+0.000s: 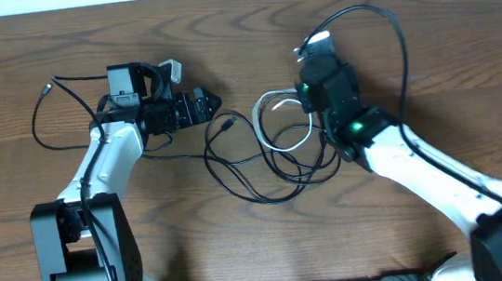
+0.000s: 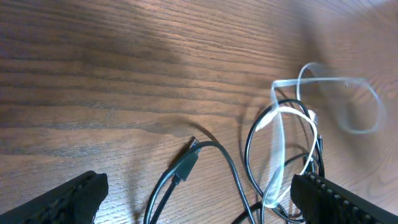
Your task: Untangle cables
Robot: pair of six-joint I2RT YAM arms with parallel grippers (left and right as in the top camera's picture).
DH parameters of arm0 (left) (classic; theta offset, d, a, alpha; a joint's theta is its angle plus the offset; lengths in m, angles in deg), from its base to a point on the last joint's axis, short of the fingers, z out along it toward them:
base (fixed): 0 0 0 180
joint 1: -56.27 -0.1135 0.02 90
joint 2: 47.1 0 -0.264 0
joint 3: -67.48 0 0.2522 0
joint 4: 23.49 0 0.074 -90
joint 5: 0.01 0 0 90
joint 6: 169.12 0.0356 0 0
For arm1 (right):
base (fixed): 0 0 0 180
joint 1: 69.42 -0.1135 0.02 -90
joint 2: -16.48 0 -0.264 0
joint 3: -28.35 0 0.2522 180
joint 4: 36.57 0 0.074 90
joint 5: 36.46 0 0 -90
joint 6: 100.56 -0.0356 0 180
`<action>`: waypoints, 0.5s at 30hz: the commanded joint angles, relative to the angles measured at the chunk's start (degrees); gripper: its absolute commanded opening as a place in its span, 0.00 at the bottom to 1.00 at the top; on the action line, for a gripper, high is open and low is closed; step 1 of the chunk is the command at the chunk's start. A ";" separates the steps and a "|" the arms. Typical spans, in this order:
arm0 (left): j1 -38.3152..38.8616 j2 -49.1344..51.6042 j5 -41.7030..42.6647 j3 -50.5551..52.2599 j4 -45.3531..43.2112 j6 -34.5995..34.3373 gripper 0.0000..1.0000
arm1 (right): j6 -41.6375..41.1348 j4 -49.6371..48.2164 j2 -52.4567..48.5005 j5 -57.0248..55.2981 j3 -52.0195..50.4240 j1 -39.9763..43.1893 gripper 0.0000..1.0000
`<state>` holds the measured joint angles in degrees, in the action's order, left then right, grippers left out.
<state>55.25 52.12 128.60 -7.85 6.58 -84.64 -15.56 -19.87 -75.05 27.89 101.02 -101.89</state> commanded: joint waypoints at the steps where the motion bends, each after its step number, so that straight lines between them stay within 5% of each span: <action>1: -0.09 0.35 -0.35 -1.20 0.04 0.52 1.00 | -0.81 0.55 -3.61 10.51 0.11 0.13 0.12; 6: -0.09 0.35 -0.35 -1.20 0.07 0.52 1.00 | -1.31 0.50 -7.50 18.67 0.11 0.13 0.19; 10: -0.09 0.35 -0.35 -1.20 0.07 0.52 1.00 | -3.32 0.46 -8.57 24.76 0.13 0.13 0.54; 15: -0.09 0.35 -0.35 -1.20 0.07 0.52 1.00 | -3.32 6.95 -8.46 29.27 4.94 0.31 0.58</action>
<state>55.25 52.12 128.60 -7.85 6.58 -84.64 -17.90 -16.31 -83.46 52.02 101.77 -101.87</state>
